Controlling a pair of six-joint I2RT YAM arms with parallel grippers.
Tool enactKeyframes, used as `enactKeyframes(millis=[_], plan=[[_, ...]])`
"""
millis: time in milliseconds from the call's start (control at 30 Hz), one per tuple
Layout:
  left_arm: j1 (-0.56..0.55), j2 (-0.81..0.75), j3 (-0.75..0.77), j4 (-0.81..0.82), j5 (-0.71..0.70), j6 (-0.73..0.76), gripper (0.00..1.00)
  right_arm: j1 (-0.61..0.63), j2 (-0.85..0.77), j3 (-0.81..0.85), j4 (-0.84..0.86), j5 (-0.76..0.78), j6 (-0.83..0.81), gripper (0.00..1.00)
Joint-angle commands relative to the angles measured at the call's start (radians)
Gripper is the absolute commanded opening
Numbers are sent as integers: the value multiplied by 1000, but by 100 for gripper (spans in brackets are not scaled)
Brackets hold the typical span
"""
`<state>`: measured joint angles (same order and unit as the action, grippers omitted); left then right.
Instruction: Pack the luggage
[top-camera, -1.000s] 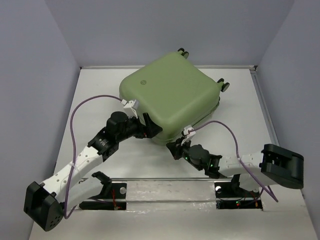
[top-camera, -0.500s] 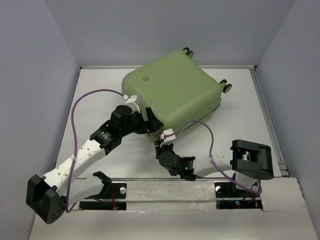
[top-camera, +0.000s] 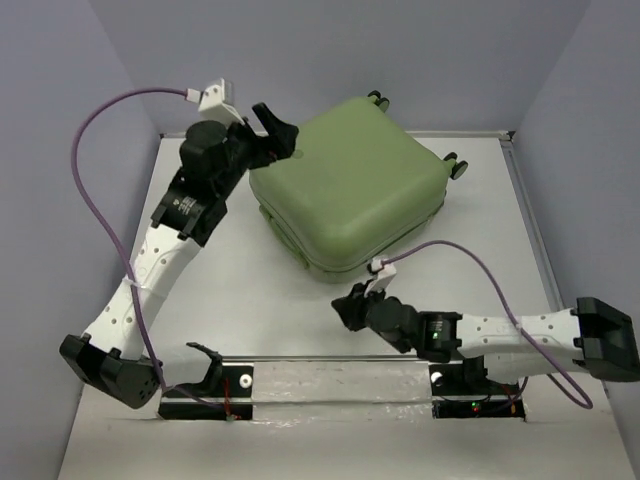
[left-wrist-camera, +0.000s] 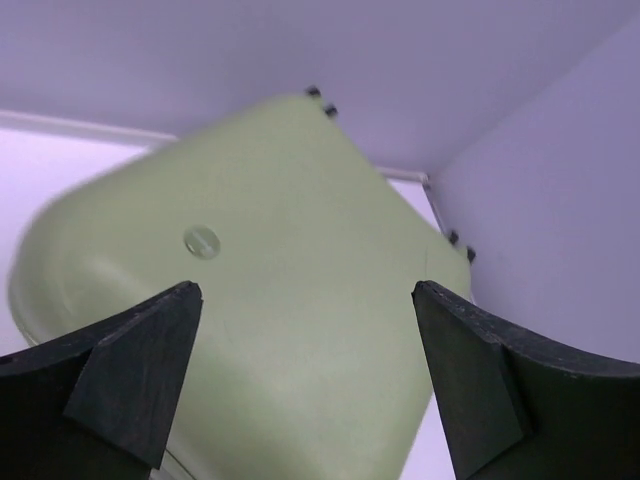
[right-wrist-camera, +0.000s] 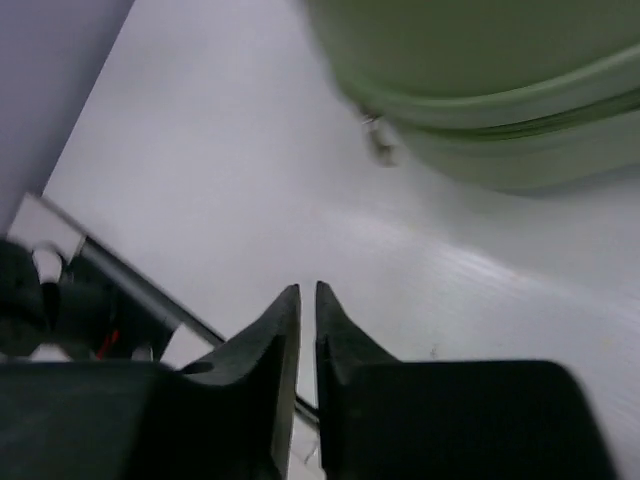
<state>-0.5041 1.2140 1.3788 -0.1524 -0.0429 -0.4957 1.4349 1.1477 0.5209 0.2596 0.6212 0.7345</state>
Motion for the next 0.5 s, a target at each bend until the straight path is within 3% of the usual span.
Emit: enactKeyframes(millis=[0, 100, 233, 467], plan=[[156, 139, 140, 2, 76, 39, 99, -224, -126, 25, -354, 11, 86, 7], [234, 278, 302, -83, 63, 88, 99, -425, -193, 42, -450, 14, 46, 7], [344, 502, 420, -114, 127, 115, 99, -702, -217, 74, -453, -53, -39, 7], [427, 853, 762, -206, 304, 109, 99, -954, -76, 154, -410, -171, -145, 7]])
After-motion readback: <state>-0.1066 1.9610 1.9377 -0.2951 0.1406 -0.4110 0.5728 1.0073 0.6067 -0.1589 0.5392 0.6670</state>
